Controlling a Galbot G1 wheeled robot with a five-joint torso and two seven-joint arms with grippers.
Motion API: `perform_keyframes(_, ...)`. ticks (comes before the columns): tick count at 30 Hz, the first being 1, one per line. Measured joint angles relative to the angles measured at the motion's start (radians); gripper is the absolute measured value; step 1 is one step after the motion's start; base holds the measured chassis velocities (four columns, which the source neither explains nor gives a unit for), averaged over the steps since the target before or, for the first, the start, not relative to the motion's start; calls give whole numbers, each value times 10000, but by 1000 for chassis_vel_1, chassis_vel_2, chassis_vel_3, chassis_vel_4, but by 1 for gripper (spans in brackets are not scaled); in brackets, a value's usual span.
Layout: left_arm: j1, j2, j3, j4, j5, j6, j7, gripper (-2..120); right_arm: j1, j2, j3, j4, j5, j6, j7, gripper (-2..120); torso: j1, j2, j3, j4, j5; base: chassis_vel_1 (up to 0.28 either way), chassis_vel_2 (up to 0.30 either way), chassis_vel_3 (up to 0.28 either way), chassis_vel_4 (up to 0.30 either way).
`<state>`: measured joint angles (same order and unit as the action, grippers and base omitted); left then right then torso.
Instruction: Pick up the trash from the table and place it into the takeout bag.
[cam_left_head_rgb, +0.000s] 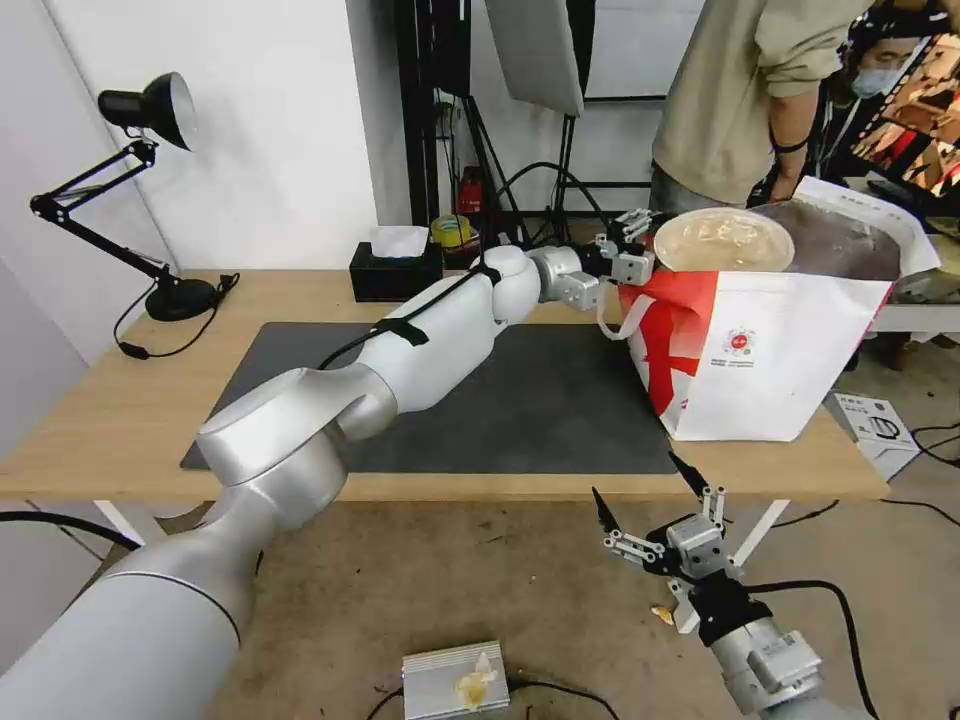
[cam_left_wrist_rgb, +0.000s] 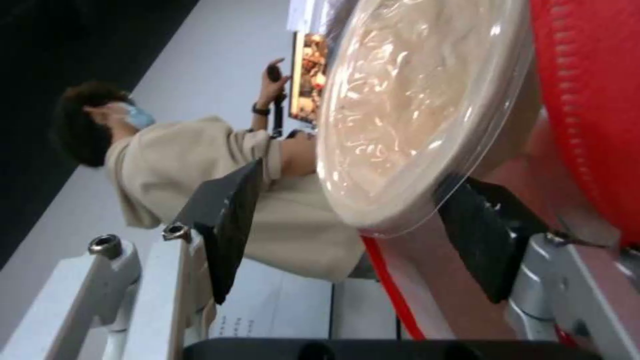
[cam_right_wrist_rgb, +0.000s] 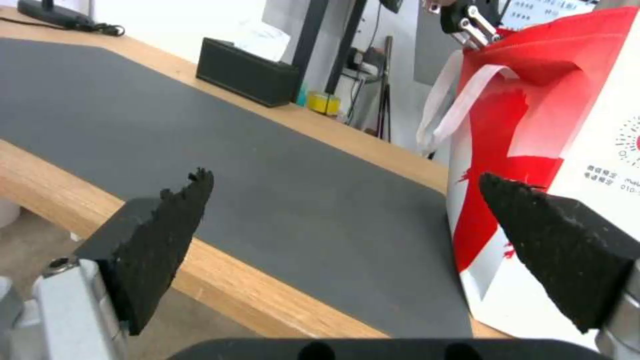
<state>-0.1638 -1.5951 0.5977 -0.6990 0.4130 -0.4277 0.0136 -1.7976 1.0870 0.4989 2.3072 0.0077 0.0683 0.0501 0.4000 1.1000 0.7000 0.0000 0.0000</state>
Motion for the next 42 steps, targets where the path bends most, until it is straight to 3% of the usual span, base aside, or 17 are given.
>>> perform_keyframes(17, 213, -3, -43, 6, -341, 354, -1627, 72, 0, 0, 0, 0, 0, 0, 0, 100, 0, 0, 0, 0, 0, 0, 0, 0, 0)
perform_keyframes(26, 317, -6, -180, -270, -834, 363, -2861, 72, 0, 0, 0, 0, 0, 0, 0, 100, 0, 0, 0, 0, 0, 0, 0, 0, 0)
perform_keyframes(34, 360, -6, -480, -383, -930, 332, -3506, 73, 0, 0, 0, 0, 0, 0, 0, 100, 0, 0, 0, 0, 0, 0, 0, 0, 0)
perform_keyframes(42, 458, -3, -639, -520, -1142, 214, -3763, 73, 0, 0, 0, 0, 0, 0, 0, 100, 0, 0, 0, -1, 0, 0, 0, 0, 0)
